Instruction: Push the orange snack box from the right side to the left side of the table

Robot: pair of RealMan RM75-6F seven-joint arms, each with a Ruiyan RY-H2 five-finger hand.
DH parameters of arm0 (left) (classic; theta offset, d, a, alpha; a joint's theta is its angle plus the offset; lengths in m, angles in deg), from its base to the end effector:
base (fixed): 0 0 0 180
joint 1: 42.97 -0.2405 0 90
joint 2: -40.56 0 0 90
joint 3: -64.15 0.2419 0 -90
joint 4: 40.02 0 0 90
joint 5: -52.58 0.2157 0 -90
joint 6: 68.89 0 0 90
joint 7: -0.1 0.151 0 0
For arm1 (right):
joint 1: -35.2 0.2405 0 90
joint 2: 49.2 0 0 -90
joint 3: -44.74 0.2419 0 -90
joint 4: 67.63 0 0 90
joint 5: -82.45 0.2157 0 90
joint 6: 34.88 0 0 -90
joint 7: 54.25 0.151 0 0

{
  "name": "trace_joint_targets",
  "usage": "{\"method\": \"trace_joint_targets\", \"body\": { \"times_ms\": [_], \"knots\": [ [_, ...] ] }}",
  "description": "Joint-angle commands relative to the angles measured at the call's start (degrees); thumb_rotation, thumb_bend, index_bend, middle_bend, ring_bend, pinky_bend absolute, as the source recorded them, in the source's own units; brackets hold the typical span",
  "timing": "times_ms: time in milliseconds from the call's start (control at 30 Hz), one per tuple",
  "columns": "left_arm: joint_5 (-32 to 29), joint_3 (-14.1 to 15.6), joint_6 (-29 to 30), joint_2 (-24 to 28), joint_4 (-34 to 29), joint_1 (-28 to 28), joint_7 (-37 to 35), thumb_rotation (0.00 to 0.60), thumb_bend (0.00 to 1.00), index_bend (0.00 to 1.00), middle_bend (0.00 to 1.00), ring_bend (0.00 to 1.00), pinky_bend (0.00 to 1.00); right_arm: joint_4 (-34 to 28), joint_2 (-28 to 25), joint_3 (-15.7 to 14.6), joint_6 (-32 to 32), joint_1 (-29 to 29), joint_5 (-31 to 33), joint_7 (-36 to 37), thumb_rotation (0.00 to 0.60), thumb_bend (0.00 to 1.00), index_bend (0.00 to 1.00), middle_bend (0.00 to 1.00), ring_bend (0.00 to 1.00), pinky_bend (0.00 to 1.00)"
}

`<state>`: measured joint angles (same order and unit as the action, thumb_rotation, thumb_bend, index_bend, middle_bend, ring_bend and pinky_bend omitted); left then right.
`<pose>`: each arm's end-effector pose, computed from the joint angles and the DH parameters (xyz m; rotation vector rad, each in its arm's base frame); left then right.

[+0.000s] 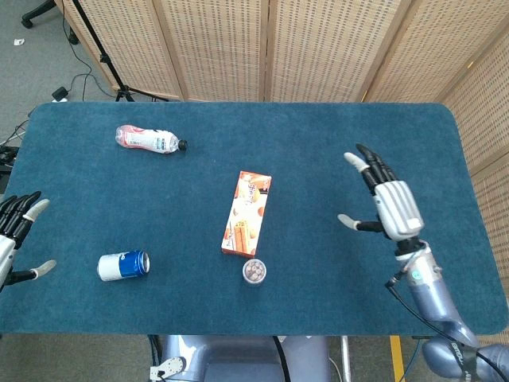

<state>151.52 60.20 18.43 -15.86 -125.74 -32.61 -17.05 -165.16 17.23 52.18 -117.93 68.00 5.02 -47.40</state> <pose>-0.2791 0.2178 0.1930 -1.6046 -0.7675 -1.1353 -0.1649 -0.3152 0.1406 1.4648 -0.8602 1.4252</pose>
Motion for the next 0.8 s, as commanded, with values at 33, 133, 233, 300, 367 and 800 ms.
{"method": "trace_joint_targets", "body": {
  "times_ms": [33, 133, 233, 300, 367, 800],
  "knots": [
    [4.35, -2.04, 1.44, -2.22, 4.56, 4.68, -2.5, 0.6, 0.04, 0.0, 0.0, 0.0, 0.0, 9.99, 0.13, -4.22, -12.66, -10.78, -6.25, -4.63, 0.6, 0.02, 0.08, 0.0, 0.0, 0.14],
    [6.75, -3.33, -0.1, -2.96, 5.8, 8.81, -0.13, 0.6, 0.13, 0.0, 0.0, 0.0, 0.0, 10.51, 1.7, -4.15, -16.21, -14.38, -5.83, -4.36, 0.6, 0.06, 0.08, 0.0, 0.0, 0.14],
    [9.31, -4.19, -2.77, -3.14, 5.36, 13.03, 3.29, 0.6, 0.19, 0.0, 0.0, 0.0, 0.0, 10.83, 3.1, -4.11, -18.72, -17.09, -5.81, -4.03, 0.6, 0.1, 0.08, 0.0, 0.0, 0.13],
    [10.36, -4.38, -4.25, -3.21, 4.97, 14.86, 4.62, 0.6, 0.21, 0.0, 0.0, 0.0, 0.0, 11.05, 3.67, -4.04, -19.61, -18.1, -5.86, -3.96, 0.6, 0.1, 0.08, 0.0, 0.0, 0.12],
    [12.1, -4.38, -6.29, -3.21, 4.56, 17.41, 5.64, 0.6, 0.2, 0.0, 0.0, 0.0, 0.0, 11.11, 4.34, -3.84, -20.25, -19.15, -5.63, -3.75, 0.6, 0.07, 0.07, 0.0, 0.0, 0.12],
    [22.05, -4.67, -24.05, -14.12, 12.84, 40.66, 13.72, 0.6, 0.21, 0.0, 0.0, 0.0, 0.0, 3.67, 1.2, -1.74, -20.18, -23.74, -5.18, -2.27, 0.6, 0.03, 0.05, 0.0, 0.0, 0.08]
  ]
}}
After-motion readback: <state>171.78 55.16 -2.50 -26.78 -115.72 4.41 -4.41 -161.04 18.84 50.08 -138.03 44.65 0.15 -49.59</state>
